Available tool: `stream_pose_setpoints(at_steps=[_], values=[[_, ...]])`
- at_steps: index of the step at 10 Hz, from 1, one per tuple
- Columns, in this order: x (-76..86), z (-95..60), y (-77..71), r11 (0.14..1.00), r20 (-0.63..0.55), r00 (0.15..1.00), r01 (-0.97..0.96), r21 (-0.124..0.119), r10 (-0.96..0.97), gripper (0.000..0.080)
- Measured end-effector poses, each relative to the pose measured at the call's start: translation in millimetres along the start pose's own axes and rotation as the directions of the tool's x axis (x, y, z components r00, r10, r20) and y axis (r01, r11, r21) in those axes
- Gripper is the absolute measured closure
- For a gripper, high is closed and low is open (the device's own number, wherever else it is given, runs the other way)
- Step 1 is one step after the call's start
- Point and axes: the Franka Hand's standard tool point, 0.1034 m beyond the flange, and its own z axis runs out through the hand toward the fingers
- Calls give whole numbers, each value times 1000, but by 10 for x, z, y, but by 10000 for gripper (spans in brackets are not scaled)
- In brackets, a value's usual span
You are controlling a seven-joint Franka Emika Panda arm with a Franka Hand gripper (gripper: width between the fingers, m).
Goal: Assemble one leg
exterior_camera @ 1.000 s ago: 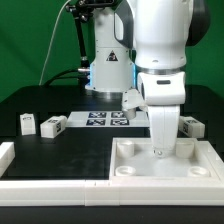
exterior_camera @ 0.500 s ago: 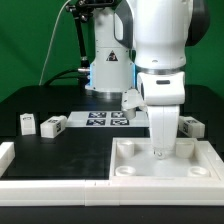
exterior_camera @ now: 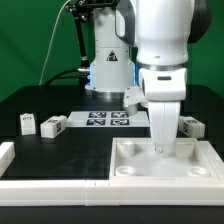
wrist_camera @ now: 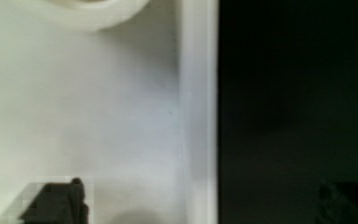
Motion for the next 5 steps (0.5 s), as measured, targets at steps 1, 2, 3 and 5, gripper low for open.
stream_pose_setpoints(at_steps=[1, 2, 3, 5], values=[[2, -151, -56, 999, 6, 999, -33, -15, 33, 150], [26, -304, -105, 998, 15, 998, -63, -25, 63, 150], [53, -391, -140, 996, 19, 996, -87, -29, 88, 150], [50, -392, -146, 994, 19, 994, -106, -27, 107, 150]])
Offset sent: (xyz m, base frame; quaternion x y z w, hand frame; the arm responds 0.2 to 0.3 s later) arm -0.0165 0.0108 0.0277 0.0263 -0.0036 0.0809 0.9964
